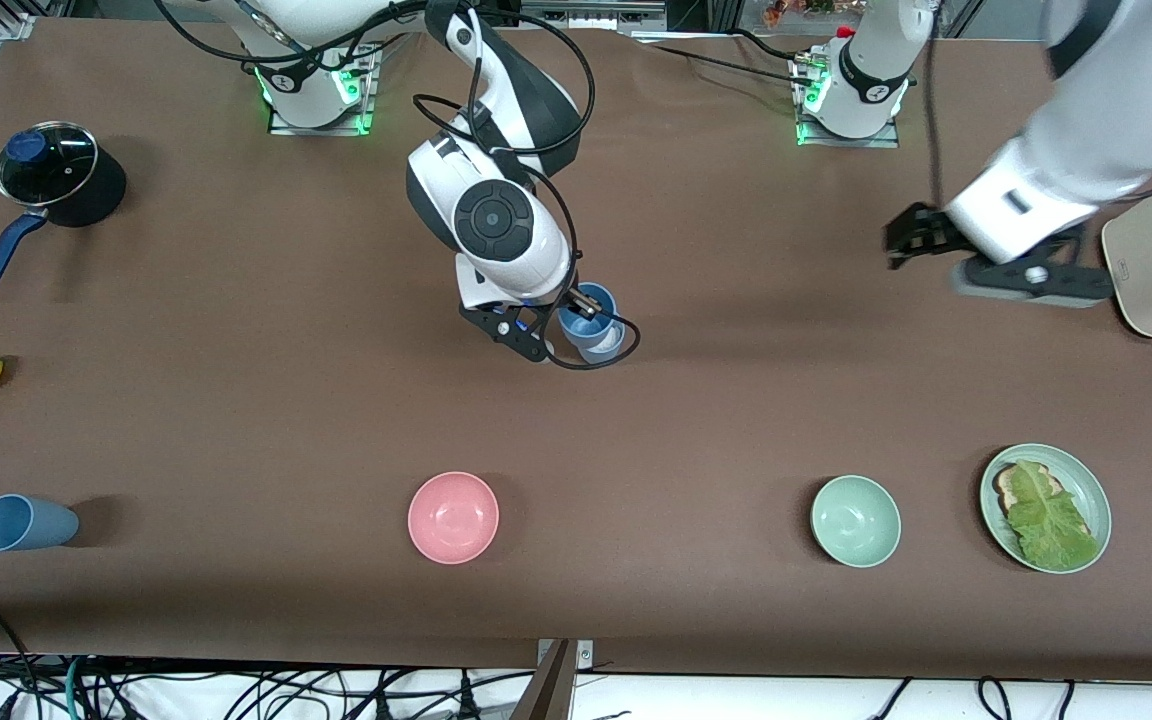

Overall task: Stack blue cups with both arms
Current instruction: 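Lower the right gripper's cup into the placed cup while the left gripper withdraws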

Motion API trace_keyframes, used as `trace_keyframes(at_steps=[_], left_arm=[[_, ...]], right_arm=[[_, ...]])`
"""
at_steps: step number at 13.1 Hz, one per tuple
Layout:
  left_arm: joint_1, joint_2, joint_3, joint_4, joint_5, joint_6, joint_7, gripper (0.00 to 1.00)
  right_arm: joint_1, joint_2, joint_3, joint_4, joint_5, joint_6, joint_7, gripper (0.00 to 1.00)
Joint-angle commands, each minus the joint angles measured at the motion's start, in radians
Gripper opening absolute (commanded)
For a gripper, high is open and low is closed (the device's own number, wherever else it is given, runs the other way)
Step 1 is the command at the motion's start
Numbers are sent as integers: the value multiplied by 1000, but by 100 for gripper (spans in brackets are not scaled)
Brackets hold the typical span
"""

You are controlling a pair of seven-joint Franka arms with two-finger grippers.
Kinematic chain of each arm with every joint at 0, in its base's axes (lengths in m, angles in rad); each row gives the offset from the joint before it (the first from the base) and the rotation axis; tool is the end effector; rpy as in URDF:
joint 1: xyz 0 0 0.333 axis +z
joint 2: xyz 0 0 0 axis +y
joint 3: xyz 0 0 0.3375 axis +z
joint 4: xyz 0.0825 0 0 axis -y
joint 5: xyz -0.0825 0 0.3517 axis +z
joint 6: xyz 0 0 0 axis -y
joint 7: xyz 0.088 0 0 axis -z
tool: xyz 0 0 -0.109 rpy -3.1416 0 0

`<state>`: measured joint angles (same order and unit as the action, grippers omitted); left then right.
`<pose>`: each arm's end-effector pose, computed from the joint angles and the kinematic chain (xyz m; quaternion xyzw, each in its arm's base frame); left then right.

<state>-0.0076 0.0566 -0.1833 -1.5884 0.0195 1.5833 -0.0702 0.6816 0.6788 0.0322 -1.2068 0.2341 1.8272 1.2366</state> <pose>0.5303 -0.0973 0.6078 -0.9977 0.0607 0.0295 0.0085 0.5346 0.4800 0.4022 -0.9484 0.2911 0.1173 0.0447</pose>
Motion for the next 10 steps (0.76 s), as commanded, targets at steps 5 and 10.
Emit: trace_keyframes(at_steps=[5,10], left_arm=[[20,-166,99,-230,-88,129,82,100],[20,-158,90,-193,-82,87,72,100]], right_arm=[[16,45,-11,42,24,26,20,0],[16,56,-11,42,24,47,20,0]])
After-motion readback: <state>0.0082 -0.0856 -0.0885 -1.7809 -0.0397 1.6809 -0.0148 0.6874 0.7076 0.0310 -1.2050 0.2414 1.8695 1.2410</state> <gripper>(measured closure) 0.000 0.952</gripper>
